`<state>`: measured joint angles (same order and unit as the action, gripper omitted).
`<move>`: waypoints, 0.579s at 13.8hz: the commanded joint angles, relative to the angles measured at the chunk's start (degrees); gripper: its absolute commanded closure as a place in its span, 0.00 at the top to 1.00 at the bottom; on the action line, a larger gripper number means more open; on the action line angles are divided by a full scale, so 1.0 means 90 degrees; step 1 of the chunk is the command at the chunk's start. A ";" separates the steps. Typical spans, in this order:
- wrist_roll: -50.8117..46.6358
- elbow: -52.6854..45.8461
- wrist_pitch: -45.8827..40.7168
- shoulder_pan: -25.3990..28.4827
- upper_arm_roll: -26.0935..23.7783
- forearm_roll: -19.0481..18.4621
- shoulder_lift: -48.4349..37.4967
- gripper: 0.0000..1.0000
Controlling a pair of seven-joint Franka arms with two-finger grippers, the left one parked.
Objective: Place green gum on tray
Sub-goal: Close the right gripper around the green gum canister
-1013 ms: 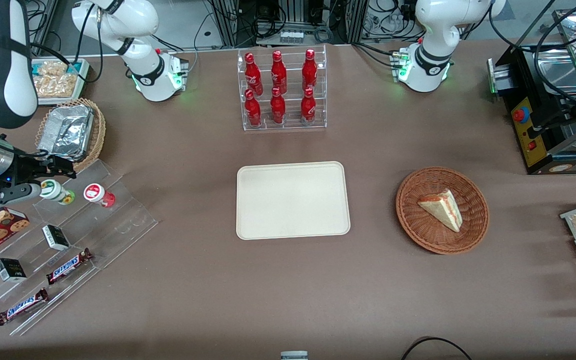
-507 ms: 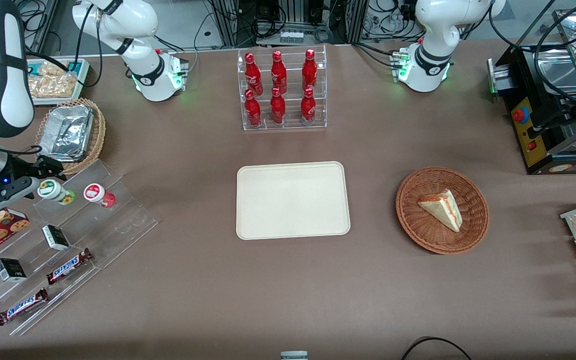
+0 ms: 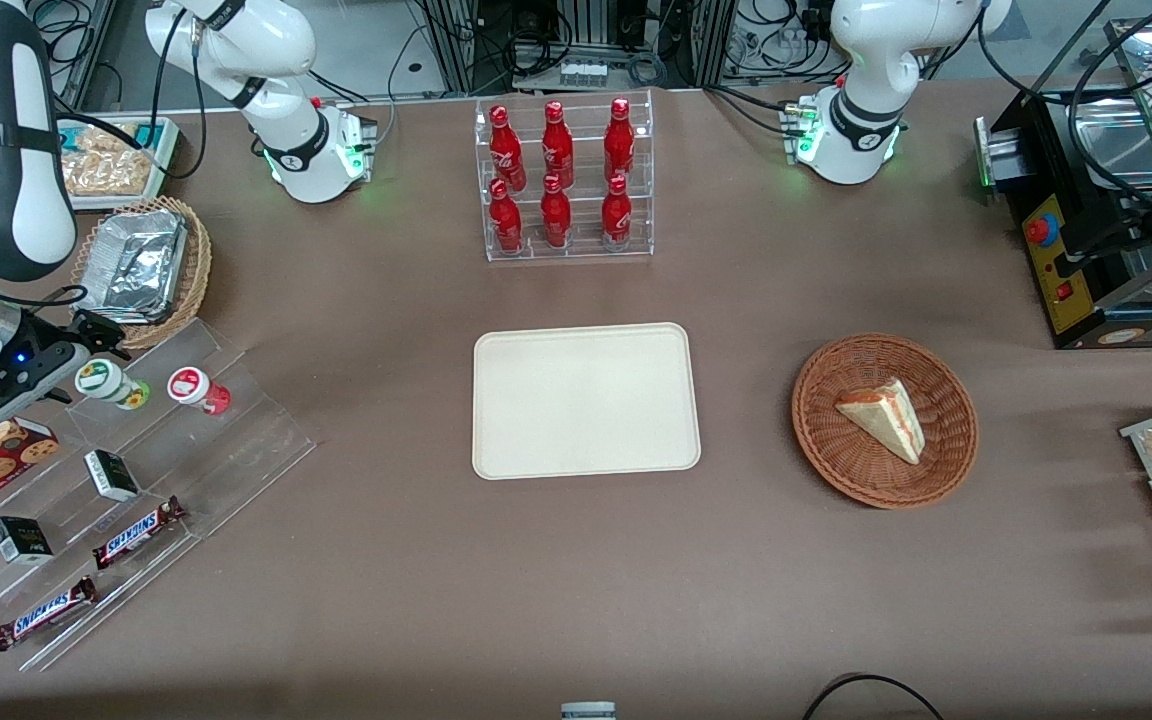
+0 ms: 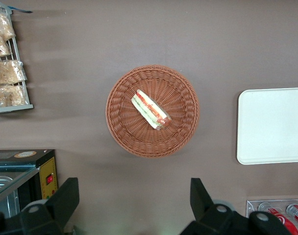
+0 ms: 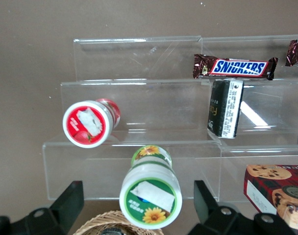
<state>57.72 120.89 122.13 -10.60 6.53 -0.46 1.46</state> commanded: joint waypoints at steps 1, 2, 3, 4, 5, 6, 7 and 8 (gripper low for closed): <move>0.0168 0.0308 0.0346 -0.0131 -0.0003 -0.0046 -0.0114 1.00; 0.0178 0.0357 0.0404 -0.0131 -0.0003 -0.0046 -0.0123 1.00; 0.0207 0.0396 0.0443 -0.0131 -0.0003 -0.0046 -0.0133 1.00; 0.0217 0.0445 0.0521 -0.0131 -0.0003 -0.0066 -0.0124 1.00; 0.0256 0.0542 0.0648 -0.0141 -0.0003 -0.0066 -0.0133 1.00; 0.0295 0.0620 0.0765 -0.0141 -0.0003 -0.0066 -0.0133 1.00; 0.0315 0.0698 0.0863 -0.0151 -0.0003 -0.0066 -0.0143 1.00; 0.0353 0.0747 0.0931 -0.0151 0.0006 -0.0066 -0.0143 1.00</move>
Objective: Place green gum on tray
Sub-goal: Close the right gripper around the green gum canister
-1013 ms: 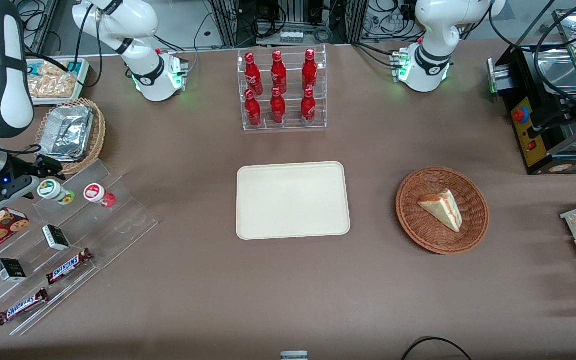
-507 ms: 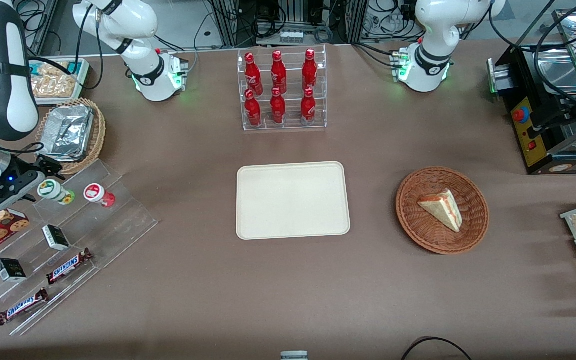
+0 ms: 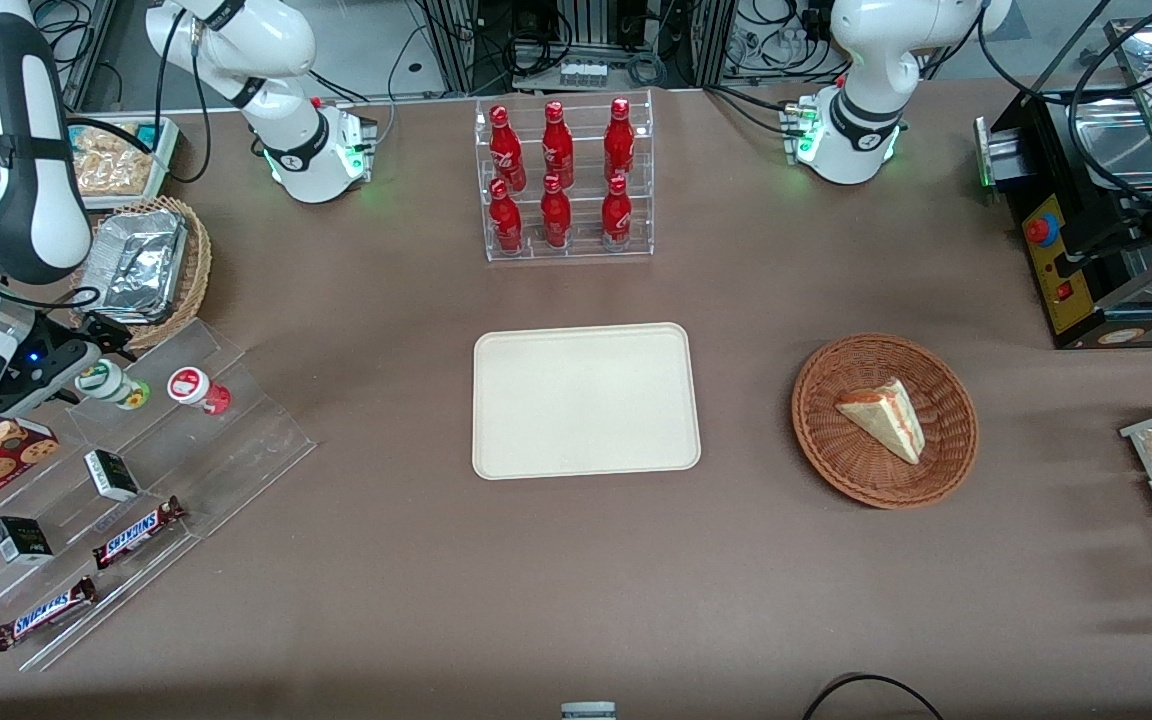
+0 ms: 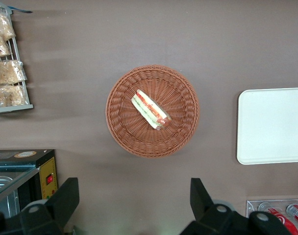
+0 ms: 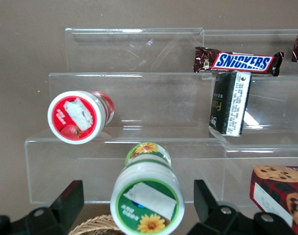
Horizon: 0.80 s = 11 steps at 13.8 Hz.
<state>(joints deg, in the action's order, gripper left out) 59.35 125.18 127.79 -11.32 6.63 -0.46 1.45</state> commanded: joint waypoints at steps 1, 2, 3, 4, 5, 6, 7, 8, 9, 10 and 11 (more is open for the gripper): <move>0.0222 0.0271 0.0303 -0.0070 -0.0004 -0.0075 -0.0141 0.95; 0.0300 0.0271 0.0303 -0.0070 -0.0004 -0.0085 -0.0141 0.79; 0.0397 0.0271 0.0303 -0.0070 -0.0004 -0.0095 -0.0131 0.53; 0.0485 0.0261 0.0313 -0.0070 -0.0004 -0.0114 -0.0131 0.27; 0.0544 0.0261 0.0303 -0.0070 -0.0004 -0.0115 -0.0122 0.07; 0.0564 0.0251 0.0294 -0.0061 -0.0004 -0.0115 -0.0122 0.00; 0.0564 0.0242 0.0284 -0.0061 -0.0004 -0.0115 -0.0122 0.00; 0.0564 0.0232 0.0284 -0.0061 -0.0004 -0.0115 -0.0122 0.00; 0.0564 0.0213 0.0274 -0.0061 -0.0004 -0.0115 -0.0122 0.00; 0.0564 0.0203 0.0245 -0.0051 -0.0004 -0.0115 -0.0122 0.00; 0.0555 0.0174 0.0206 -0.0032 -0.0014 -0.0124 -0.0141 0.00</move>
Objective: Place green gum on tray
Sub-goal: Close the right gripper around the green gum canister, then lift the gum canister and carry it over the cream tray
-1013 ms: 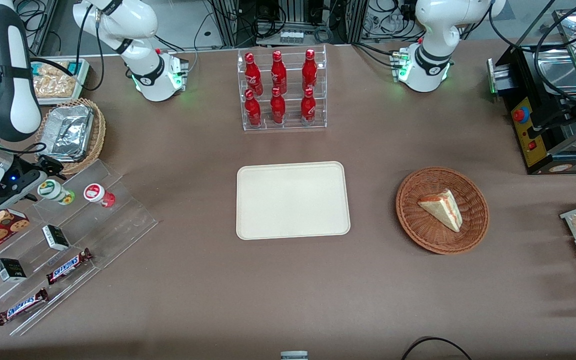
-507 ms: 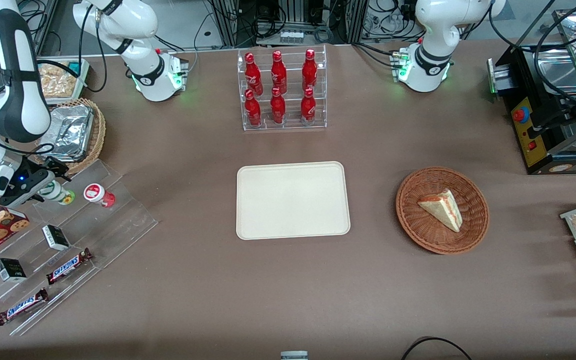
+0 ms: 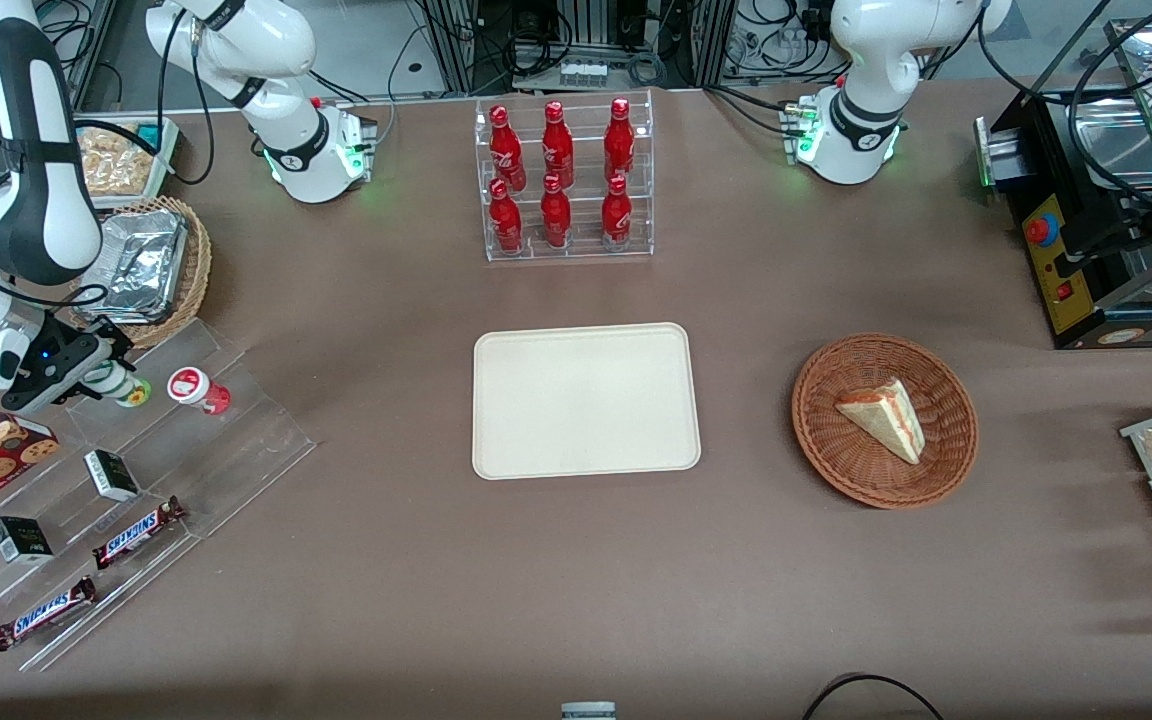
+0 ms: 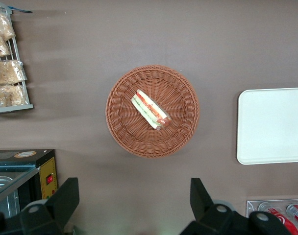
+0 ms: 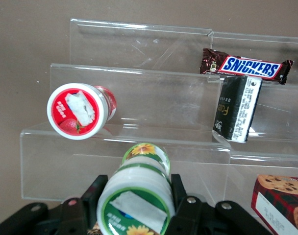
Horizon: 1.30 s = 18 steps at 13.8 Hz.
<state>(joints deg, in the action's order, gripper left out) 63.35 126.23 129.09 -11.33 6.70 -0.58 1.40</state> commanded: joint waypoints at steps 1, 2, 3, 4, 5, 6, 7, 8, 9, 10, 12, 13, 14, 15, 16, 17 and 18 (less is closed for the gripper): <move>0.0109 -0.0012 -0.0007 -0.0001 -0.0022 -0.0102 -0.0156 0.00; 0.0080 -0.0128 -0.0162 -0.0001 -0.0051 -0.0102 -0.0165 0.00; 0.0061 -0.0294 -0.0367 0.0028 -0.0080 -0.0102 -0.0166 0.00; 0.0032 -0.0479 -0.0581 0.0106 -0.0081 -0.0102 -0.0156 0.00; 0.0002 -0.0616 -0.0719 0.0232 -0.0081 -0.0092 -0.0156 0.00; -0.0095 -0.0724 -0.0826 0.0282 -0.0081 -0.0092 -0.0156 0.00; -0.0279 -0.0822 -0.0963 0.0408 -0.0090 -0.0092 -0.0165 0.00; -0.0475 -0.0958 -0.1158 0.0564 -0.0081 -0.0092 -0.0166 0.00; -0.0670 -0.1095 -0.1353 0.0672 -0.0081 -0.0102 -0.0146 0.00; -0.0972 -0.1261 -0.1568 0.0847 -0.0081 -0.0102 -0.0117 0.00; -0.1606 -0.1486 -0.1939 0.1237 -0.0081 -0.0102 -0.0078 0.00; -0.1986 -0.1526 -0.2057 0.1471 -0.0081 -0.0102 -0.0078 0.00; -0.2358 -0.1545 -0.2135 0.1706 -0.0081 -0.0102 -0.0049 0.00; -0.2709 -0.1546 -0.2146 0.1959 -0.0081 -0.0092 -0.0010 0.00; -0.3071 -0.1555 -0.2146 0.2262 -0.0081 -0.0092 0.0000 0.00; -0.3442 -0.1575 -0.2146 0.2526 -0.0081 -0.0102 0.0000 0.00; -0.3842 -0.1623 -0.2156 0.2857 -0.0081 -0.0102 0.0029 0.00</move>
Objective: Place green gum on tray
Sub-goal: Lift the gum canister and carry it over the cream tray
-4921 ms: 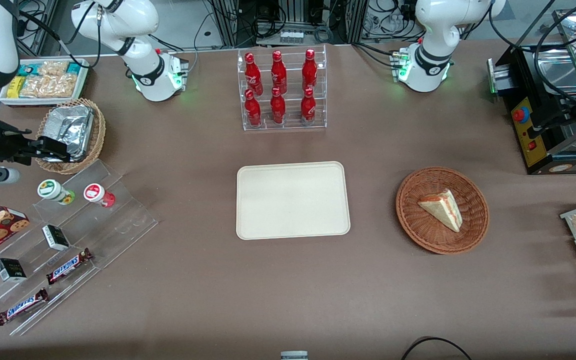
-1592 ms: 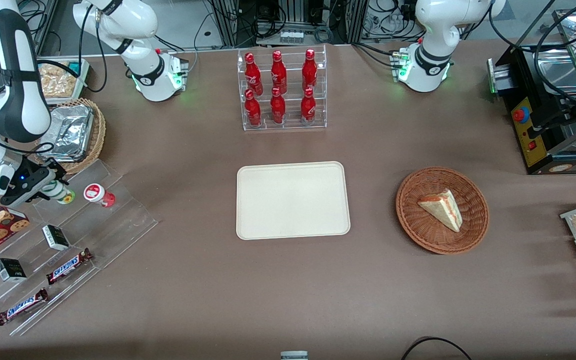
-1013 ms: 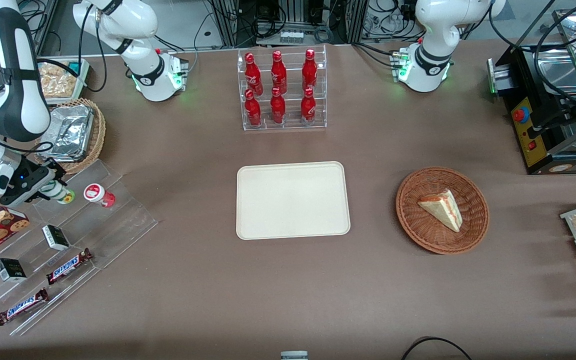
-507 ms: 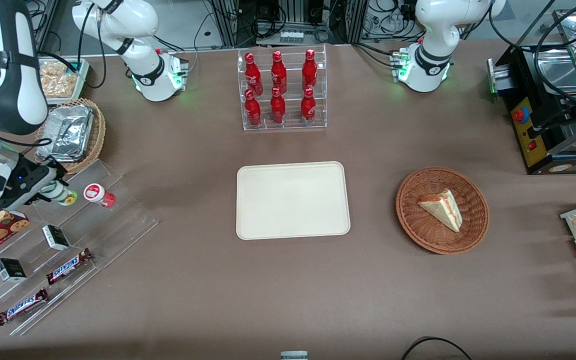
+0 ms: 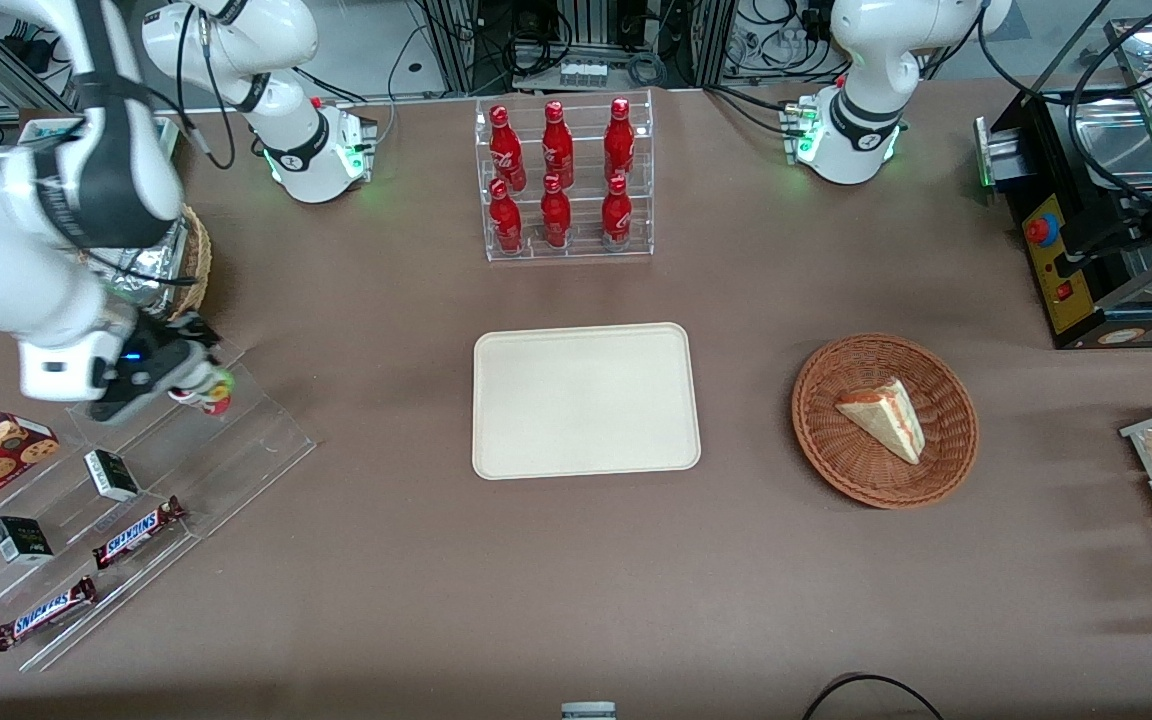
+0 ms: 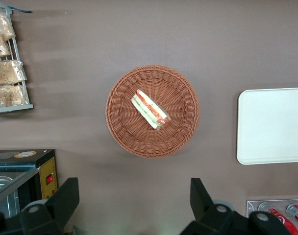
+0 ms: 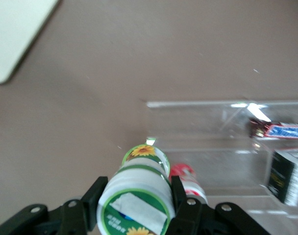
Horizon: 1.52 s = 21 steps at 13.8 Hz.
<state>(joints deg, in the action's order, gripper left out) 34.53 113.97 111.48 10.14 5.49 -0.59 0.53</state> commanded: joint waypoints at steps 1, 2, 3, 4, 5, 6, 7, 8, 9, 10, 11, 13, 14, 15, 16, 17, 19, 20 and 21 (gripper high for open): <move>-0.0962 -0.0377 -0.0199 0.0784 0.0054 -0.0110 0.0213 0.00; -0.1304 -0.0533 -0.0247 0.1096 0.0054 -0.0100 0.0349 0.00; -0.1703 -0.0786 -0.0335 0.1419 0.0054 -0.0100 0.0525 0.00; -0.2065 -0.1030 -0.0471 0.1712 0.0054 -0.0100 0.0739 0.00; -0.2388 -0.1265 -0.0521 0.1995 0.0054 -0.0100 0.0983 0.00; -0.2739 -0.1431 -0.0531 0.2191 0.0054 -0.0090 0.1179 0.00; -0.3187 -0.1607 -0.0531 0.2416 0.0054 -0.0052 0.1384 0.00; -0.3608 -0.1783 -0.0531 0.2592 0.0054 -0.0003 0.1579 0.00; -0.4057 -0.1910 -0.0521 0.2748 0.0044 0.0027 0.1755 0.00; -0.4457 -0.2027 -0.0521 0.2905 0.0044 0.0037 0.1892 0.00; -0.4848 -0.2174 -0.0521 0.3090 0.0044 0.0046 0.2058 0.00; -0.5561 -0.2447 -0.0473 0.3422 0.0044 0.0134 0.2380 0.00; -0.5865 -0.2623 -0.0453 0.3511 0.0044 0.0202 0.2585 0.00; -0.6129 -0.2798 -0.0424 0.3589 0.0044 0.0290 0.2771 0.00; -0.6334 -0.2945 -0.0404 0.3657 0.0044 0.0339 0.2947 0.00; -0.6559 -0.3072 -0.0298 0.3726 0.0044 0.0369 0.3103 0.00; -0.6979 -0.3181 0.0101 0.3863 0.0044 0.0378 0.3367 0.00; -0.7155 -0.3181 0.0316 0.3883 0.0044 0.0446 0.3484 0.00; -0.7263 -0.3181 0.0502 0.3941 0.0044 0.0534 0.3582 0.00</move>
<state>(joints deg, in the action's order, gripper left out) -28.31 88.31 114.13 44.74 5.33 2.28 29.62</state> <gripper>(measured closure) 0.423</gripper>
